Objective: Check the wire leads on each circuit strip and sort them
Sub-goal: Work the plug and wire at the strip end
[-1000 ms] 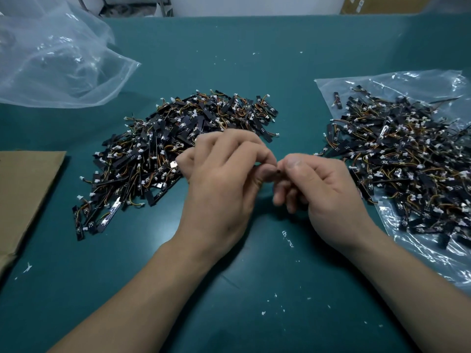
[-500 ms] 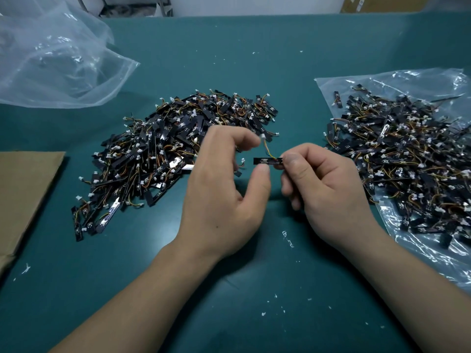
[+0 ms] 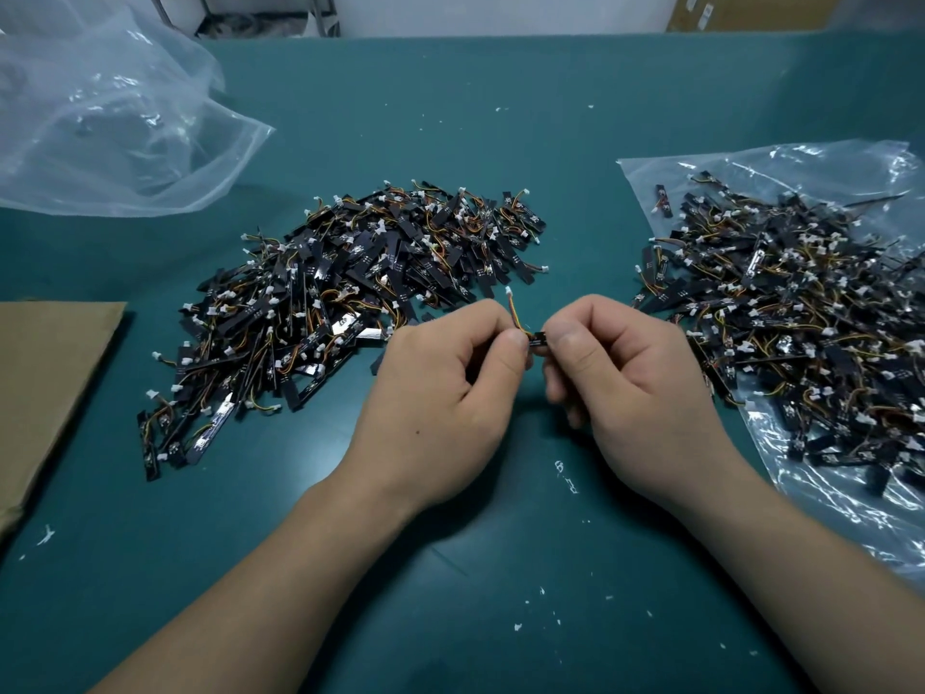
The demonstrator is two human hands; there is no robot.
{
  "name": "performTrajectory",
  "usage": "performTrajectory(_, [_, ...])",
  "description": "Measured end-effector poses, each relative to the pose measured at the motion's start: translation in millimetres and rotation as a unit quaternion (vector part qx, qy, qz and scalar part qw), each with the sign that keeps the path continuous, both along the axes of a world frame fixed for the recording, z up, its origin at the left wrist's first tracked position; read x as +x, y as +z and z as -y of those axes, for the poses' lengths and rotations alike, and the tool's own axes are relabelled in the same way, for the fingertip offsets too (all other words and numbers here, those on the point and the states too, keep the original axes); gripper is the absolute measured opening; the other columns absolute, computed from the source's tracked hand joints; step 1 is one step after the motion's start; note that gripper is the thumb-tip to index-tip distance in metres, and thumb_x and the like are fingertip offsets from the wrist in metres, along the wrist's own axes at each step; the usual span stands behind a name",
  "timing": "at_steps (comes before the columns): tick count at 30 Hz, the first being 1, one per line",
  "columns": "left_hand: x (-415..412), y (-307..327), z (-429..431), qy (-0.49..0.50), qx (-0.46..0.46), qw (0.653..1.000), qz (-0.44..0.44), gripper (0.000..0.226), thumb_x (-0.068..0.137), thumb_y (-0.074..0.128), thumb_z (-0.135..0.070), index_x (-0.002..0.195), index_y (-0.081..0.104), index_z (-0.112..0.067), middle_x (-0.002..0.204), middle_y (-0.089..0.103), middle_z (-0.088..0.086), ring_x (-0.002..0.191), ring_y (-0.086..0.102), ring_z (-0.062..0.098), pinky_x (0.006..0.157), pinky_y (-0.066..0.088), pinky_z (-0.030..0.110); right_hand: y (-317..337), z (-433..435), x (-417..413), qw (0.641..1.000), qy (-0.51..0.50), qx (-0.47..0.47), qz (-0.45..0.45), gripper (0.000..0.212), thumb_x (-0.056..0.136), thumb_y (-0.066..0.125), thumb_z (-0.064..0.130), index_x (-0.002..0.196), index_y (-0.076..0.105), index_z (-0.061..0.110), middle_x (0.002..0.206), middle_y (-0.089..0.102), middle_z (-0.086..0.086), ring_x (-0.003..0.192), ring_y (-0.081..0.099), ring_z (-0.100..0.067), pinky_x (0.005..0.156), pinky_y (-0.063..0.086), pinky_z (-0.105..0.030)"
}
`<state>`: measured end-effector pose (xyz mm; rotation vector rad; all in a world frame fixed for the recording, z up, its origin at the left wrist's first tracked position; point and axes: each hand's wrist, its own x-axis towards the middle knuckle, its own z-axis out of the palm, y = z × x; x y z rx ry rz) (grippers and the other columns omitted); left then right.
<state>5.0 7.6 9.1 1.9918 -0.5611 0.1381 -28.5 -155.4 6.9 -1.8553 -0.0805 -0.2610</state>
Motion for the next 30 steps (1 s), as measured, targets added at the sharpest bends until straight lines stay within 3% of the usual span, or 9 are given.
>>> performTrajectory(3, [-0.7, -0.7, 0.8, 0.0, -0.001, 1.0, -0.019, 0.029, 0.097, 0.054, -0.025, 0.071, 0.06, -0.016, 0.059, 0.056, -0.002, 0.058, 0.052, 0.015, 0.058, 0.042, 0.03, 0.2, 1.1, -1.8, 1.0, 0.013, 0.018, -0.009, 0.026, 0.1, 0.055, 0.035, 0.082, 0.063, 0.02, 0.064, 0.064, 0.0, 0.049, 0.054, -0.013, 0.051, 0.044, -0.023])
performTrajectory(5, [-0.9, -1.0, 1.2, 0.01, 0.008, 1.0, -0.029, 0.03, 0.097, 0.052, -0.026, 0.067, 0.054, -0.022, 0.063, 0.06, -0.008, 0.062, 0.055, 0.009, 0.061, 0.042, 0.027, -1.1, 1.3, -1.6, 1.0, 0.015, 0.005, -0.013, 0.022, 0.102, 0.055, 0.029, 0.084, 0.063, 0.018, 0.065, 0.064, 0.0, 0.05, 0.056, -0.014, 0.053, 0.045, -0.023])
performTrajectory(8, [-0.5, -0.8, 2.9, 0.01, 0.015, 1.0, -0.018, 0.029, 0.098, 0.052, -0.021, 0.069, 0.052, -0.021, 0.089, 0.073, -0.007, 0.097, 0.063, -0.01, 0.082, 0.048, 0.022, -2.9, 1.0, -0.1, 1.0, 0.009, -0.01, -0.018, 0.022, 0.102, 0.054, 0.027, 0.085, 0.063, 0.016, 0.067, 0.066, -0.002, 0.051, 0.057, -0.014, 0.055, 0.046, -0.023])
performTrajectory(10, [0.1, -1.3, 2.6, 0.013, 0.006, 1.0, 0.006, 0.026, 0.097, 0.053, -0.017, 0.071, 0.056, -0.013, 0.092, 0.072, -0.002, 0.108, 0.065, -0.001, 0.088, 0.049, 0.026, -3.4, 0.6, 0.4, 1.0, 0.008, -0.012, -0.019, 0.023, 0.102, 0.054, 0.028, 0.084, 0.063, 0.016, 0.067, 0.066, -0.003, 0.051, 0.057, -0.014, 0.055, 0.046, -0.023])
performTrajectory(13, [-1.9, 0.1, 1.5, 0.018, -0.011, 1.0, 0.016, 0.027, 0.098, 0.055, -0.019, 0.073, 0.061, -0.01, 0.072, 0.064, -0.002, 0.072, 0.06, 0.013, 0.068, 0.047, 0.031, -1.7, 0.5, 0.1, 1.0, 0.009, -0.006, -0.023, 0.024, 0.102, 0.054, 0.029, 0.083, 0.064, 0.019, 0.066, 0.066, -0.001, 0.05, 0.058, -0.014, 0.054, 0.046, -0.024])
performTrajectory(15, [-2.9, 1.7, 1.5, 0.012, -0.024, 1.0, 0.001, 0.029, 0.097, 0.056, -0.021, 0.07, 0.06, -0.011, 0.063, 0.059, 0.002, 0.06, 0.053, 0.019, 0.058, 0.042, 0.031, -0.7, 0.6, 0.1, 0.999, 0.017, -0.008, -0.026, 0.025, 0.102, 0.053, 0.03, 0.083, 0.065, 0.019, 0.065, 0.066, 0.0, 0.05, 0.058, -0.015, 0.053, 0.047, -0.026])
performTrajectory(25, [2.5, 1.5, 0.4, -0.047, -0.067, 0.992, -0.095, 0.027, 0.098, 0.051, -0.02, 0.074, 0.063, -0.016, 0.064, 0.063, 0.0, 0.054, 0.051, 0.01, 0.055, 0.039, 0.025, -0.4, 2.1, 1.2, 0.999, 0.01, 0.021, -0.029, 0.025, 0.101, 0.053, 0.028, 0.08, 0.064, 0.021, 0.063, 0.065, -0.001, 0.048, 0.054, -0.015, 0.051, 0.043, -0.024])
performTrajectory(30, [0.6, 0.5, 1.0, -0.043, -0.06, 0.993, -0.095, 0.025, 0.099, 0.052, -0.022, 0.079, 0.065, -0.02, 0.061, 0.063, -0.001, 0.052, 0.049, 0.006, 0.054, 0.037, 0.022, 1.4, 1.7, -0.7, 0.998, 0.012, 0.045, -0.035, 0.022, 0.098, 0.055, 0.026, 0.084, 0.064, 0.012, 0.063, 0.064, -0.004, 0.048, 0.054, -0.017, 0.05, 0.043, -0.026])
